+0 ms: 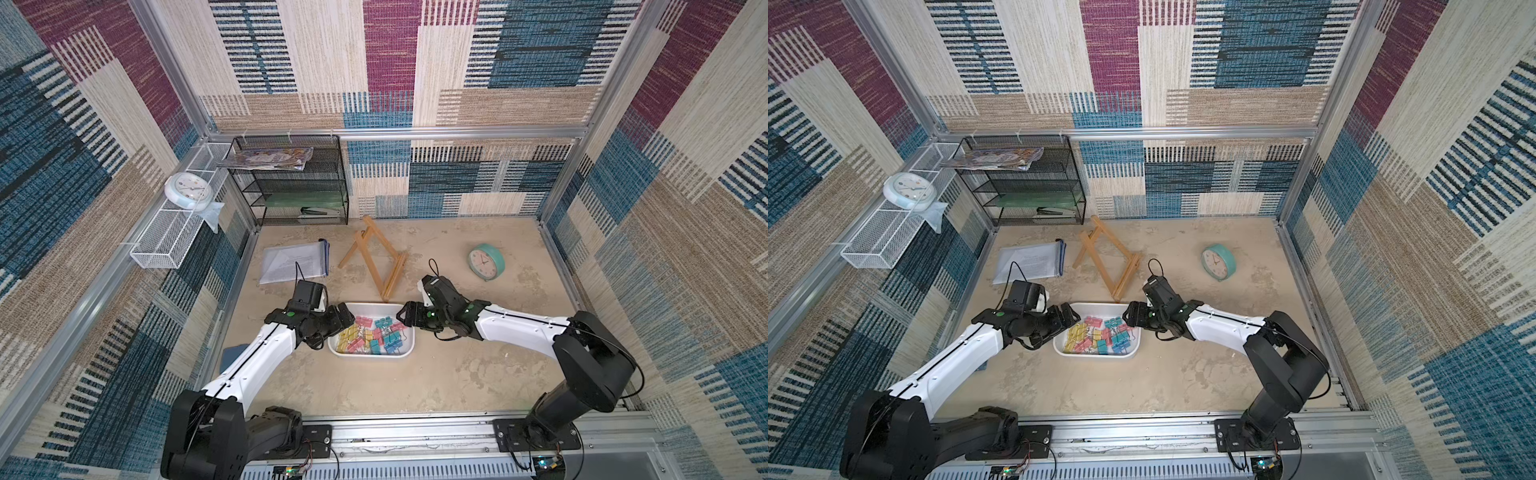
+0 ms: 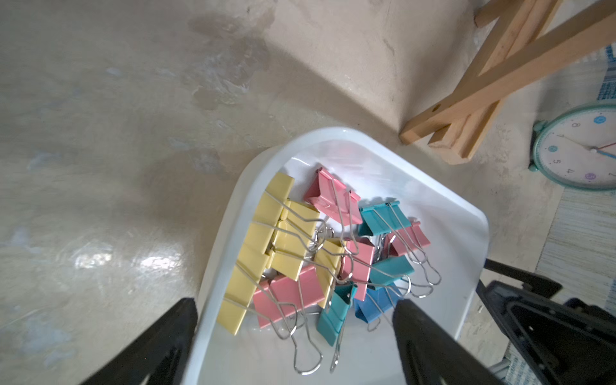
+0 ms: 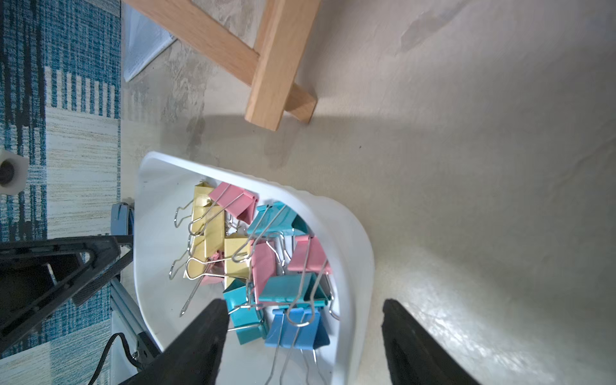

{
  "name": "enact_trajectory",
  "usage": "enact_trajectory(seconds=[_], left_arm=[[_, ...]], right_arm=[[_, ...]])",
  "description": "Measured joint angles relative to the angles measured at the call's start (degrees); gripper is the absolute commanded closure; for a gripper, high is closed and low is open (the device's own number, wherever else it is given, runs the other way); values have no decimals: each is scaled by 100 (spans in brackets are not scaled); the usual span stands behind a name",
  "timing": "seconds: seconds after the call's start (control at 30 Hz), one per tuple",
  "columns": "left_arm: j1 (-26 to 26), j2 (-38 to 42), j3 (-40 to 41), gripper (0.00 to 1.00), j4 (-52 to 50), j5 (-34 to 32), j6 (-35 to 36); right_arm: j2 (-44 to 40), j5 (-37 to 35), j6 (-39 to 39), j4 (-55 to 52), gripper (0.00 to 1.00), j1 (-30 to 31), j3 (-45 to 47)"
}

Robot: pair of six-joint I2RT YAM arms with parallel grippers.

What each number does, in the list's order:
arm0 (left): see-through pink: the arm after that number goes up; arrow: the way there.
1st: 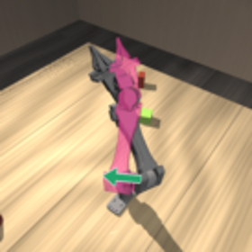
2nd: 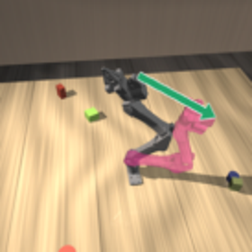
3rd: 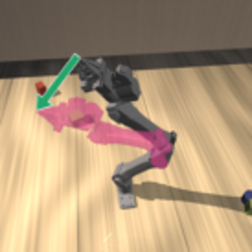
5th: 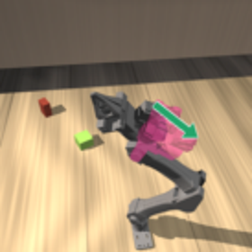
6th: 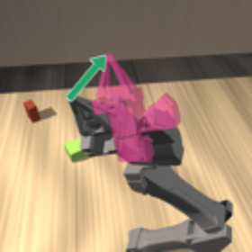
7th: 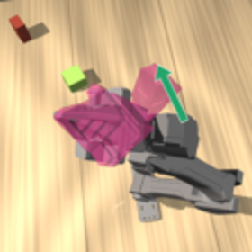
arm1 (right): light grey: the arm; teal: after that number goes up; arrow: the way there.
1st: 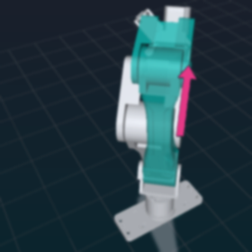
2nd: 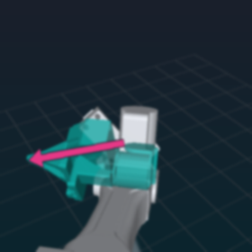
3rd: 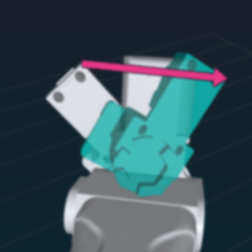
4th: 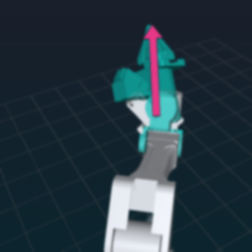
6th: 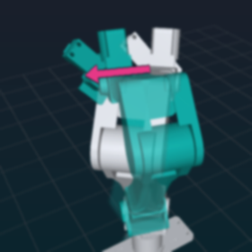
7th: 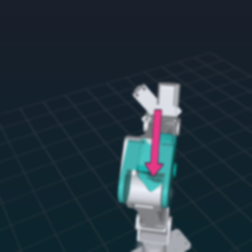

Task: Take out the binder clips from the storage box
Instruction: Move the storage box to the center of the board.

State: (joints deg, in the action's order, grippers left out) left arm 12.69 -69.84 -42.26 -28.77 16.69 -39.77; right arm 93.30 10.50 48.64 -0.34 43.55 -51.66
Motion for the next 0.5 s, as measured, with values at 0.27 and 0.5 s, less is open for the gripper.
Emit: enact_trajectory(seconds=[0.27,0.5], left_arm=[[579,-173,-9,3,264,-35,-332],[1088,-850,-496,2,612,-46,-603]], right_arm=[[48,-39,-101,-225,25,-474,-131],[-22,33,-409,-466,28,-887,-122]])
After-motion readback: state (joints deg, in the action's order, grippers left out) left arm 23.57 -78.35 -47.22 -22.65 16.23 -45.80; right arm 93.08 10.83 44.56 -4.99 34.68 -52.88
